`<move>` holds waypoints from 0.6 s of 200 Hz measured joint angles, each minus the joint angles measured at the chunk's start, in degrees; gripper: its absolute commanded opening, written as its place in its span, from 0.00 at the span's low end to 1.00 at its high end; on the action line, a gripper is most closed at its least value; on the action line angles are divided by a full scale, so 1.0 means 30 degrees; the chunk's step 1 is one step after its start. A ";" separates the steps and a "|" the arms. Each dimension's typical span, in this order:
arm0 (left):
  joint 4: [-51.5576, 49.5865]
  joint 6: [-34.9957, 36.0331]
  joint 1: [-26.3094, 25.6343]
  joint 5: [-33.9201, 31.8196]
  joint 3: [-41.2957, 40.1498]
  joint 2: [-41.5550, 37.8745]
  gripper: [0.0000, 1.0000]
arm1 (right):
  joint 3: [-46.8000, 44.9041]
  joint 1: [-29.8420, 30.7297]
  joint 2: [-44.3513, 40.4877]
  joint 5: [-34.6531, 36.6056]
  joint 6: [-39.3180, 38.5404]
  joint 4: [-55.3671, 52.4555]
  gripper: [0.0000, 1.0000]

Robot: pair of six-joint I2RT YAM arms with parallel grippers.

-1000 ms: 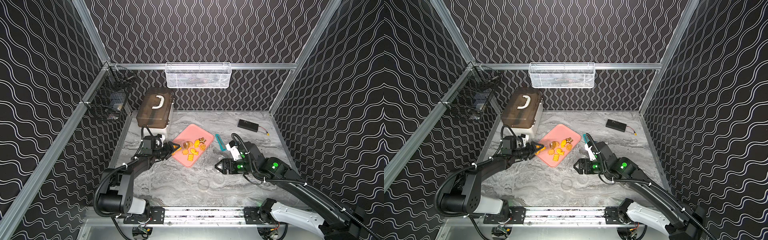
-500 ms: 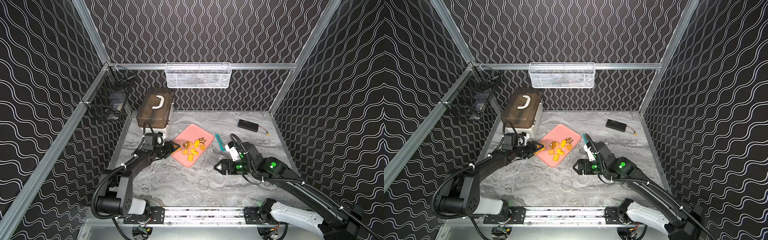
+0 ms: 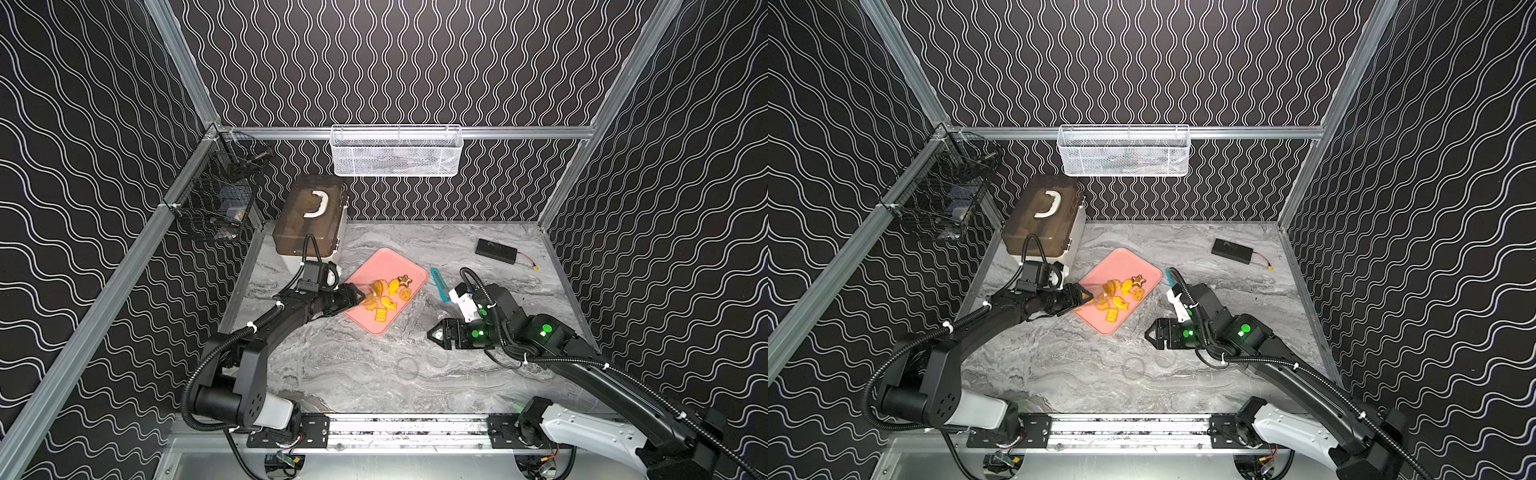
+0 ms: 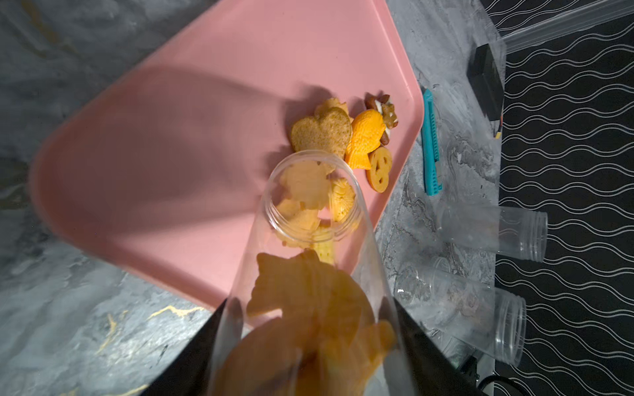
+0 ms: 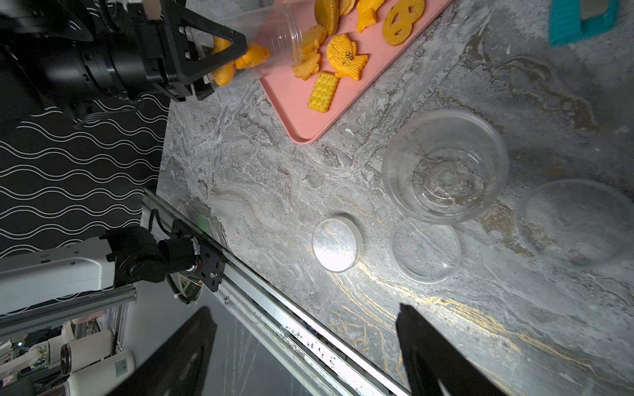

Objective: Pour the cookies out of the jar
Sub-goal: Pour the cookies in the jar onto the tray.

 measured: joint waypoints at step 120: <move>-0.0539 0.0415 -0.0233 -0.0590 0.0284 -0.0816 0.36 | -0.0066 0.0000 0.0036 -0.0007 0.0007 0.0022 0.85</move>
